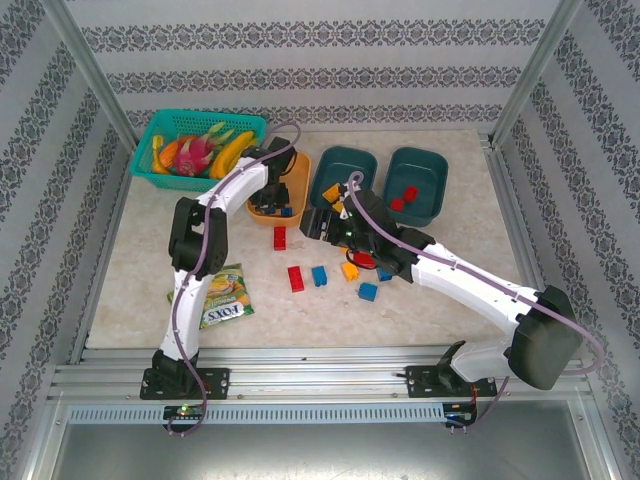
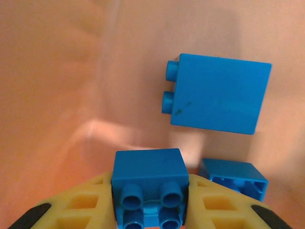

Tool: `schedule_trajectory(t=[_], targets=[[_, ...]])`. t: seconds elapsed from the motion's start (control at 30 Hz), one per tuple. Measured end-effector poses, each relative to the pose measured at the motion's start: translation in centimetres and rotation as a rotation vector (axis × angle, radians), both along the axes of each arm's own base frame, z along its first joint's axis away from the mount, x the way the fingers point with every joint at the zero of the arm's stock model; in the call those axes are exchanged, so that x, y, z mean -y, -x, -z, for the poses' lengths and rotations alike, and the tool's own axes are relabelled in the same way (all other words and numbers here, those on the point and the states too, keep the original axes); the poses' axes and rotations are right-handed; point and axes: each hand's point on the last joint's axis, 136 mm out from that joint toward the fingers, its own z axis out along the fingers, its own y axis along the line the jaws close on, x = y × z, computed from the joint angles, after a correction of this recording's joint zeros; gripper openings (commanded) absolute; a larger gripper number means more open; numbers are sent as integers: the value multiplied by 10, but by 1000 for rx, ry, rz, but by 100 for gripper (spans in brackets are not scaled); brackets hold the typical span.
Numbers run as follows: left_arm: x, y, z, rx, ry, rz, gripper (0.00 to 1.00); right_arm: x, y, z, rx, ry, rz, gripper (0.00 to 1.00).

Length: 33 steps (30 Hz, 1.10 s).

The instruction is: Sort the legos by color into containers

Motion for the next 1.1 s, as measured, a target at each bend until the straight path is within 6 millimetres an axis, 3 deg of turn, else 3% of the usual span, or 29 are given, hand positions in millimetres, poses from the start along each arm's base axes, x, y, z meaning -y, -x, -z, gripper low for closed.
schedule_trajectory(t=[0.2, 0.33, 0.5, 0.63, 0.77, 0.87, 0.97, 1.1], targets=[[0, -2, 9, -21, -14, 18, 47, -1, 1, 4, -13, 2, -8, 78], [2, -7, 0, -4, -10, 28, 57, -1, 3, 16, -42, 33, -14, 78], [5, -12, -28, 49, 13, 30, 64, -14, 4, 37, -74, 147, -58, 76], [2, -3, -81, 137, 52, 12, 73, -43, -4, 58, -104, 254, -94, 76], [-20, 46, -148, 237, 108, -30, 80, -66, -18, 92, -147, 364, -92, 75], [-48, 95, -177, 308, 162, -96, 87, -78, -28, 119, -172, 444, -84, 75], [-74, 149, -173, 322, 193, -155, 91, -88, -39, 136, -183, 504, -74, 76], [-76, 211, -144, 308, 278, -156, 98, -99, -52, 152, -190, 556, -57, 76]])
